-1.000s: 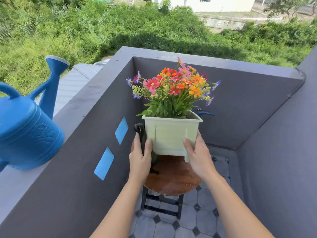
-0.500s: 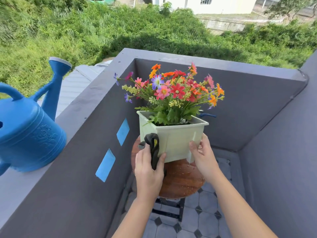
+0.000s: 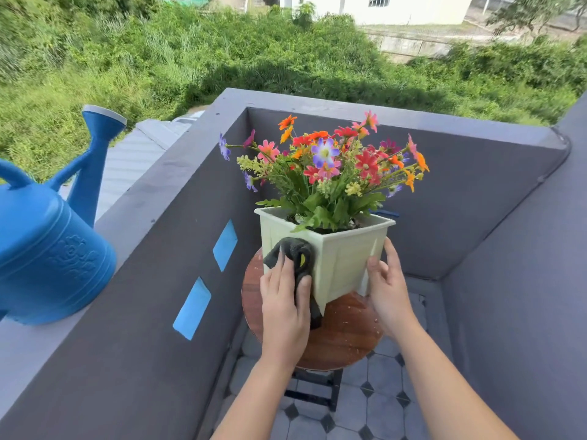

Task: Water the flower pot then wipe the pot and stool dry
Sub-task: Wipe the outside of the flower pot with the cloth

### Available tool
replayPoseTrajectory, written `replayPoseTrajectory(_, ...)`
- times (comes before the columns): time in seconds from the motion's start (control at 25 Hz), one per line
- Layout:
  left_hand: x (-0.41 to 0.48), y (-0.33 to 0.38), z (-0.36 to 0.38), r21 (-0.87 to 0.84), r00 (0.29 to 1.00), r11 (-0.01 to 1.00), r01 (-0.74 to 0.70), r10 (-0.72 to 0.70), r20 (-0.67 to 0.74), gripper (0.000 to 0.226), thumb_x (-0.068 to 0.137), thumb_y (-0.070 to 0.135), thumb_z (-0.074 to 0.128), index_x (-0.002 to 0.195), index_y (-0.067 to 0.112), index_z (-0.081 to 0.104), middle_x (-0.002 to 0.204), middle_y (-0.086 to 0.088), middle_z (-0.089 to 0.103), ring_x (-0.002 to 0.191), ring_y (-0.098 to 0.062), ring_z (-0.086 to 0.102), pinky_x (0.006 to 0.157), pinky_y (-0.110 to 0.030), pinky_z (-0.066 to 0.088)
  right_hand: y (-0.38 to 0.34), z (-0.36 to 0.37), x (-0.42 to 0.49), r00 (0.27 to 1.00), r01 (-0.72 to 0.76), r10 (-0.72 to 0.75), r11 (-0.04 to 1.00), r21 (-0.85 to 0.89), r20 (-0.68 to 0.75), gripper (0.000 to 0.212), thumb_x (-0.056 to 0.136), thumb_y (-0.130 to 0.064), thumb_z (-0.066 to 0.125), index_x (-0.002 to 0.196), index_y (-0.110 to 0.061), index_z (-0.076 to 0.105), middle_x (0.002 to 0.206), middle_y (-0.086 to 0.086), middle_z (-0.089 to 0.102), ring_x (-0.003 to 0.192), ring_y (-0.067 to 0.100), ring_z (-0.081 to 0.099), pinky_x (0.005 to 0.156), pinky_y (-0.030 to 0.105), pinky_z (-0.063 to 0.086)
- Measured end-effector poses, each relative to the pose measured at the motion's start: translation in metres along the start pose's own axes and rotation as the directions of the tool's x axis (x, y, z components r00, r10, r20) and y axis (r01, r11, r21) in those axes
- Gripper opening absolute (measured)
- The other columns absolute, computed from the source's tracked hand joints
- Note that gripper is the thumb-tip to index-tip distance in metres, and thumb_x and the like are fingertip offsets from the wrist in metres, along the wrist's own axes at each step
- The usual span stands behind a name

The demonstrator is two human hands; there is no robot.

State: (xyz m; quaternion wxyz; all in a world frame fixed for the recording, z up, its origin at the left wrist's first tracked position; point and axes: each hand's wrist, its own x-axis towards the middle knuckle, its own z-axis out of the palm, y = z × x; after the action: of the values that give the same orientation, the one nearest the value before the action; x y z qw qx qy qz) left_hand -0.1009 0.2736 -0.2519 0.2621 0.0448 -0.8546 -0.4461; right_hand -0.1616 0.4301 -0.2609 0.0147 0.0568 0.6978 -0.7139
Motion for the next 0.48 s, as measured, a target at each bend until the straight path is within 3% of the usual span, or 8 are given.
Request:
replayPoseTrajectory(0.16, 0.026, -0.009, 0.008, 0.045, 0.993, 0.993, 0.113, -0.114, 0.022, 0.047, 0.1, 0.028, 0.036, 0.144, 0.009, 0.035, 0.152, -0.011, 0.036, 0.124, -0.01, 0.028, 0.107, -0.025, 0.023, 0.009, -0.008, 0.003, 1.0, -0.016, 0.016, 0.999, 0.045, 0.005, 0.04, 0.081, -0.06, 0.055, 0.116, -0.07, 0.038, 0.128, -0.002, 0.061, 0.12, 0.024, 0.056, 0.1, 0.06, 0.042)
replayPoseTrajectory(0.24, 0.034, -0.005, 0.011, -0.015, 0.983, 0.983, 0.186, -0.186, 0.006, 0.047, 0.101, 0.021, 0.037, 0.145, 0.009, 0.032, 0.155, -0.007, 0.027, 0.134, -0.013, 0.024, 0.111, -0.023, 0.017, 0.009, -0.009, 0.003, 1.0, -0.015, 0.015, 0.998, 0.054, 0.009, 0.049, 0.074, -0.065, 0.057, 0.117, -0.07, 0.036, 0.13, -0.003, 0.059, 0.121, 0.022, 0.055, 0.1, 0.059, 0.043)
replayPoseTrajectory(0.4, 0.027, 0.005, 0.009, -0.08, 0.997, 0.995, -0.051, 0.055, 0.047, 0.049, 0.099, 0.027, 0.036, 0.146, 0.021, 0.023, 0.152, 0.008, 0.018, 0.142, -0.006, 0.014, 0.116, -0.025, 0.013, 0.009, -0.012, 0.007, 1.0, -0.026, 0.026, 0.998, 0.049, 0.008, 0.058, 0.07, -0.07, 0.058, 0.122, -0.068, 0.033, 0.13, -0.001, 0.059, 0.121, 0.02, 0.055, 0.099, 0.059, 0.044)
replayPoseTrajectory(0.48, 0.033, -0.006, 0.012, -0.076, 1.0, 0.997, 0.004, -0.002, 0.021, 0.049, 0.099, 0.03, 0.035, 0.147, 0.027, 0.022, 0.155, 0.008, 0.018, 0.144, -0.01, 0.015, 0.116, -0.033, 0.018, 0.007, -0.013, 0.01, 0.999, -0.041, 0.04, 0.998, 0.05, 0.018, 0.046, 0.078, -0.06, 0.055, 0.118, -0.07, 0.035, 0.13, -0.002, 0.058, 0.121, 0.02, 0.056, 0.097, 0.059, 0.045)
